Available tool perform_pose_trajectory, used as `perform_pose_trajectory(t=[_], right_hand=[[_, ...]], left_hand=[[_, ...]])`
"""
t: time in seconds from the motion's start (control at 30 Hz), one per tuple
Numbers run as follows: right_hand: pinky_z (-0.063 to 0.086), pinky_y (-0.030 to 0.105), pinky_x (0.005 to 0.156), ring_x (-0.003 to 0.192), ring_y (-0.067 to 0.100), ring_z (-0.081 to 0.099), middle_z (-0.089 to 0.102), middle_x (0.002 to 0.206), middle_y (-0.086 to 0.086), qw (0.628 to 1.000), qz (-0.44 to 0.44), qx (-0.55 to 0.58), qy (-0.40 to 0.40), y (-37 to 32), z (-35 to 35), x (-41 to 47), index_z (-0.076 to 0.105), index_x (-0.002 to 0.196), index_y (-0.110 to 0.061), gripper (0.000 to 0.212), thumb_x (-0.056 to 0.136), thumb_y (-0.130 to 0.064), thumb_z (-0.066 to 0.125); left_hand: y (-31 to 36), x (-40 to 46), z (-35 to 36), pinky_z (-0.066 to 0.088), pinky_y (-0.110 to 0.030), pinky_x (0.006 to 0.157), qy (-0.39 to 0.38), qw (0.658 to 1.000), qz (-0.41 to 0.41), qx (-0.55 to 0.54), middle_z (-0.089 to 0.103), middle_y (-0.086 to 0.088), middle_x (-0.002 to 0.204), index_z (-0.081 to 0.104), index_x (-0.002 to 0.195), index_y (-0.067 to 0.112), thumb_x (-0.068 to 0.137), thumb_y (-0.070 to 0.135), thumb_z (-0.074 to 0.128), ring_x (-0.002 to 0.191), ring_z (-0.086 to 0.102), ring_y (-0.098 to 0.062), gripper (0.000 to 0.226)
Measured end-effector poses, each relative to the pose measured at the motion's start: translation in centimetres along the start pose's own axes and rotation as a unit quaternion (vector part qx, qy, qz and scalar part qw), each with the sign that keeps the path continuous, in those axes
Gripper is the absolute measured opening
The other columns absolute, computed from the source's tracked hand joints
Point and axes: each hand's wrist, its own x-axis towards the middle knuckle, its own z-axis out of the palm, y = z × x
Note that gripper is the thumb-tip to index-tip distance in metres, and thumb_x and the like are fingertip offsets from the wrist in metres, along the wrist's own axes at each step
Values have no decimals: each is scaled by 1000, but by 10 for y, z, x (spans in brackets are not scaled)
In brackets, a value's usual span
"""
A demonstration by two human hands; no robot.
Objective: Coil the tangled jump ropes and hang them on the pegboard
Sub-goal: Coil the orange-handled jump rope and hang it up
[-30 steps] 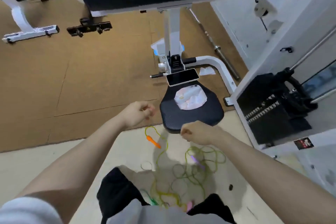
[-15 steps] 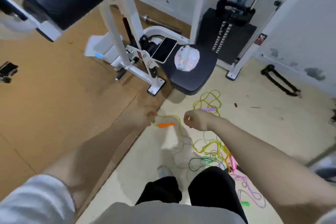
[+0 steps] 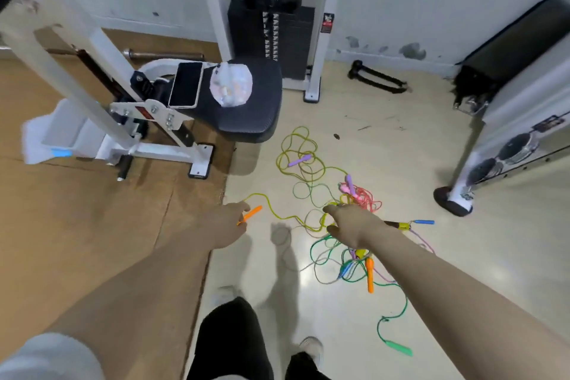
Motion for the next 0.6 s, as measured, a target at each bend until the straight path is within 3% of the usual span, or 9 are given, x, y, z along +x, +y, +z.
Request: perform_pose_trajectory(t=[0.2, 0.3, 0.4, 0.6], right_hand=[[38, 37, 99, 128, 31, 41, 45, 137, 14, 995, 62, 72, -20, -40, 45, 61, 38, 137, -11, 46, 95, -27, 44], [39, 39, 100, 126, 32, 43, 47, 134, 15, 994, 68, 77, -31, -62, 85, 115, 43, 132, -10, 41, 95, -26, 43], [40, 39, 97, 122, 33, 46, 48, 130, 14, 993, 57, 85, -65, -69, 140, 171, 45, 130, -11, 38, 95, -26, 40], [42, 41, 98, 121, 34, 46, 43, 132, 14, 991, 77, 81, -77, -28, 265, 299, 41, 133, -11, 41, 95, -25, 41]], left_hand=[[-62, 64, 7, 44, -30, 83, -31, 999, -3, 10, 57, -11, 119, 56, 120, 11, 92, 18, 45, 103, 56, -26, 31], [-98, 90, 30, 38, -28, 87, -1, 998, -43, -47, 57, -8, 121, 44, 132, 13, 94, 21, 47, 112, 54, -27, 39], [-129, 133, 74, 39, -32, 91, 26, 990, -89, -104, 56, -16, 121, 32, 141, 7, 94, 16, 46, 113, 53, -32, 50], [-185, 259, 211, 37, -35, 95, -60, 983, -133, 115, 52, -14, 124, 42, 126, 7, 95, 22, 39, 115, 50, -29, 34]])
